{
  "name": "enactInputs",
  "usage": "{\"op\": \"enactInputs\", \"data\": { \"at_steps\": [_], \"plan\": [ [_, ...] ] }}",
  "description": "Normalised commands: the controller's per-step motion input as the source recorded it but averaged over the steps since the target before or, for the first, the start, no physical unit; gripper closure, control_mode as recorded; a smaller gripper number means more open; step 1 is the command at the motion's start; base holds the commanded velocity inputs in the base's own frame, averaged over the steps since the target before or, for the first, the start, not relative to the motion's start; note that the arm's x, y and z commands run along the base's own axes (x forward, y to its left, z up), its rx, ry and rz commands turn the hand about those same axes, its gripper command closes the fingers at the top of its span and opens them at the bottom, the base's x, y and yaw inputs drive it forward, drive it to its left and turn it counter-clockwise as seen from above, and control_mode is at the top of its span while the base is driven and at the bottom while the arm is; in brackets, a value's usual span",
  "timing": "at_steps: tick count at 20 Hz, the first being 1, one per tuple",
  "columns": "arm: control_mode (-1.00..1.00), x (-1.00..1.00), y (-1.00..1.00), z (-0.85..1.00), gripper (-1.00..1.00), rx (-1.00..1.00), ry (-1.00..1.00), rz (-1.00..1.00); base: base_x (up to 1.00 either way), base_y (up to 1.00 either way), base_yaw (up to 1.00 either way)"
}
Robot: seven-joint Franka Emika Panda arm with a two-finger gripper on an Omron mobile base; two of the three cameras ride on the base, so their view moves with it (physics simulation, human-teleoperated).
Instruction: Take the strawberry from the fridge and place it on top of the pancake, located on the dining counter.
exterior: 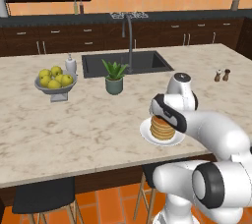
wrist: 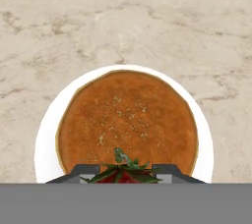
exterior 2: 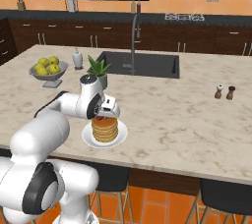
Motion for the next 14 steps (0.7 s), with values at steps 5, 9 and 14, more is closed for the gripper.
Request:
{"op": "enactInputs", "data": {
  "at_steps": [5,9,14],
  "plan": [
    [-1.0,0.04,0.0,-0.05,1.0,0.0,0.0,0.0,0.0,0.0,0.0],
    [-1.0,0.0,0.0,-0.13,1.0,0.0,0.0,0.0,0.0,0.0,0.0],
    [-1.0,0.0,0.0,-0.01,1.0,0.0,0.0,0.0,0.0,0.0,0.0]
  ]
}}
